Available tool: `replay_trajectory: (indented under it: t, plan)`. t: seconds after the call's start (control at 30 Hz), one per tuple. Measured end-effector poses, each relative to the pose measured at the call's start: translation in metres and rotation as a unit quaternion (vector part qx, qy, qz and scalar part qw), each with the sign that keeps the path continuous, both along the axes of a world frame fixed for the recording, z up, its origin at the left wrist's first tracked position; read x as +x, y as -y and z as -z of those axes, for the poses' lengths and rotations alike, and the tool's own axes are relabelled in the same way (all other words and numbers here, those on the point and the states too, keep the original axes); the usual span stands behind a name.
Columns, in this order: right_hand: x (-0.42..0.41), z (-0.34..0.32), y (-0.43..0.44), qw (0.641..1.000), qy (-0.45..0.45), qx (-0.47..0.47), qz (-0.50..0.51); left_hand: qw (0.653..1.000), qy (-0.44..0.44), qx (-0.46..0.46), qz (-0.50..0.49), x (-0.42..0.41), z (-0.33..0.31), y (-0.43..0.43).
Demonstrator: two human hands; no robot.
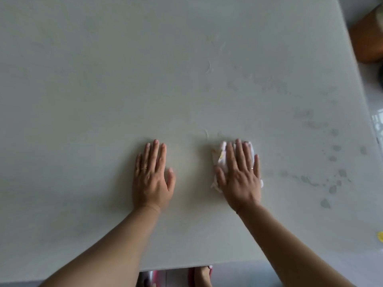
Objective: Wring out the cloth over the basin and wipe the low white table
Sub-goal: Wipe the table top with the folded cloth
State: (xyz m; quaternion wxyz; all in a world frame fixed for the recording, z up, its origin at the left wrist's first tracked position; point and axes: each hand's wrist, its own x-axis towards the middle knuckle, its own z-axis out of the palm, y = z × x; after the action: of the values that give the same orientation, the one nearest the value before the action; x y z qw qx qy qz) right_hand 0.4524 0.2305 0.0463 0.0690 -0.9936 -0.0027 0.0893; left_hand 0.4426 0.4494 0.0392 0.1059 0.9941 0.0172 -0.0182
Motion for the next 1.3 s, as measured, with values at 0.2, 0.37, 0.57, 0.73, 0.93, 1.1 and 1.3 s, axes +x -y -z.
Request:
replay_trajectory:
  t: [0.2, 0.37, 0.57, 0.73, 0.93, 1.1, 1.3]
  plan:
    - [0.021, 0.002, -0.073, 0.989, 0.0, 0.014, 0.147, 1.0, 0.009, 0.003, 0.002, 0.0, 0.003, -0.001]
    - [0.024, -0.001, -0.096, 0.993, 0.004, 0.063, -0.097, 1.0, 0.004, 0.008, 0.007, 0.001, 0.0, 0.0]
    - [0.071, 0.006, -0.021, 0.995, 0.006, 0.012, 0.102, 0.999, -0.034, -0.011, 0.007, 0.0, -0.004, -0.001]
    - [0.087, 0.009, -0.083, 0.984, 0.011, 0.019, 0.176, 0.999, -0.047, -0.004, 0.013, 0.0, -0.003, -0.002]
    - [0.088, 0.003, -0.088, 0.986, 0.013, 0.045, -0.159, 0.999, -0.047, -0.008, 0.021, -0.001, -0.002, -0.003]
    - [0.132, 0.004, -0.016, 0.998, -0.004, 0.001, 0.06, 0.999, -0.043, -0.01, 0.022, -0.001, -0.002, -0.002]
    - [0.138, 0.007, -0.116, 0.991, 0.016, 0.046, 0.124, 0.998, -0.058, -0.017, 0.014, 0.0, -0.003, 0.0]
